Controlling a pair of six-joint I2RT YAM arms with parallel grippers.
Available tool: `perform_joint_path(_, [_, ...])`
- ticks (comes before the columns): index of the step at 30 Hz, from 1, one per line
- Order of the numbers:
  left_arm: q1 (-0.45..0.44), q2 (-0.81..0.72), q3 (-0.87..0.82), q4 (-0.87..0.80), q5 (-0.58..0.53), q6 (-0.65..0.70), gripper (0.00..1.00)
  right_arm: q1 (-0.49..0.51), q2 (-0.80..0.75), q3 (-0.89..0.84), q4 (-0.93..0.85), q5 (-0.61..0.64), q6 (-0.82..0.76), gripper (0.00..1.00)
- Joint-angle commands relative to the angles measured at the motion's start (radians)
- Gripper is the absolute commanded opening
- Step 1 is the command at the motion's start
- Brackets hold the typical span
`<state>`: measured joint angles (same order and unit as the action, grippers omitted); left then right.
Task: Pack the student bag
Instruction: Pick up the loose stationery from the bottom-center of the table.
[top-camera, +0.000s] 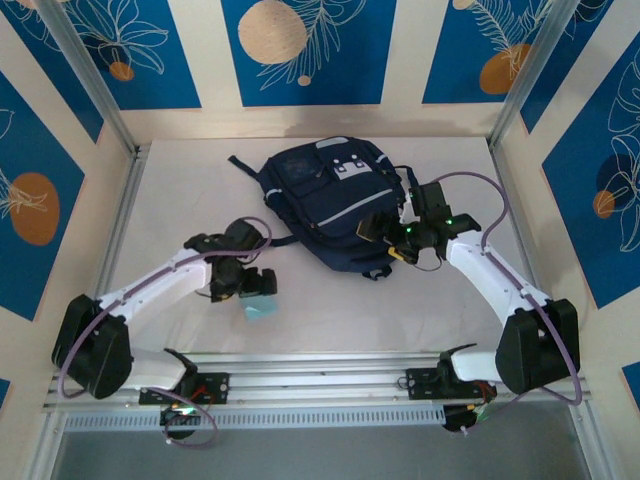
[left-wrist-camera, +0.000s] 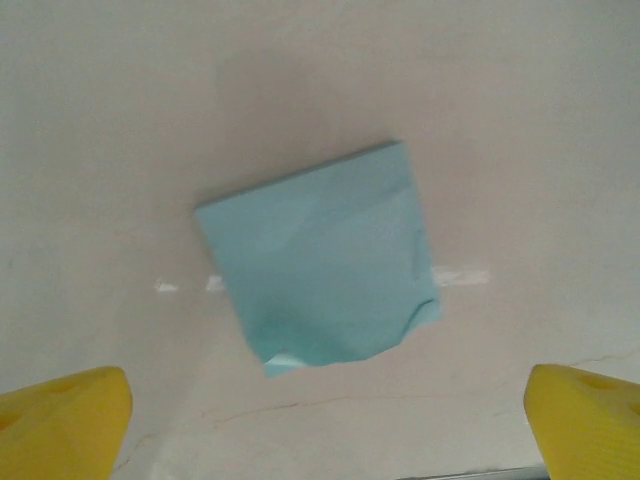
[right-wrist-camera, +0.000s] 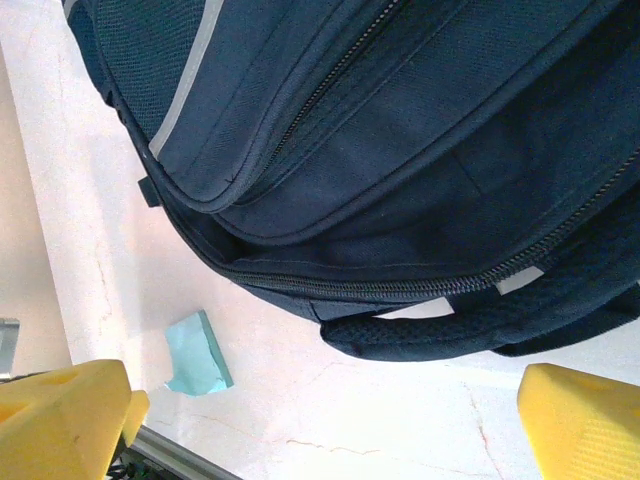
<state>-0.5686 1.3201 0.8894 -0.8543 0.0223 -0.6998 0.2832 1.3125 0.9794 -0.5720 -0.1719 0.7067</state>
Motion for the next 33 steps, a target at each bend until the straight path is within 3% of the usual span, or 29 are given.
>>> perform_joint_path(1, [0.004,-0.055,-0.07,0.053,-0.042,-0.163,1.0,0.011,0.012,0.002,0.013,-0.014,-0.008,0.99])
perform_joint_path(8, [0.0,0.018,-0.119,0.194,-0.028,-0.262,1.0,0.028,0.016,0.01,0.016,-0.006,-0.013,0.99])
perform_joint_path(21, [-0.022,0.246,-0.083,0.285,-0.092,-0.236,0.96,0.055,-0.009,-0.016,0.011,0.01,-0.015,0.99])
perform_joint_path(24, [-0.024,0.257,-0.098,0.294,-0.106,-0.237,0.93,0.055,-0.014,-0.022,0.002,0.023,-0.019,0.99])
perform_joint_path(33, [-0.027,0.201,-0.111,0.343,-0.093,-0.279,0.68,0.063,-0.003,-0.017,0.026,-0.009,-0.037,0.99])
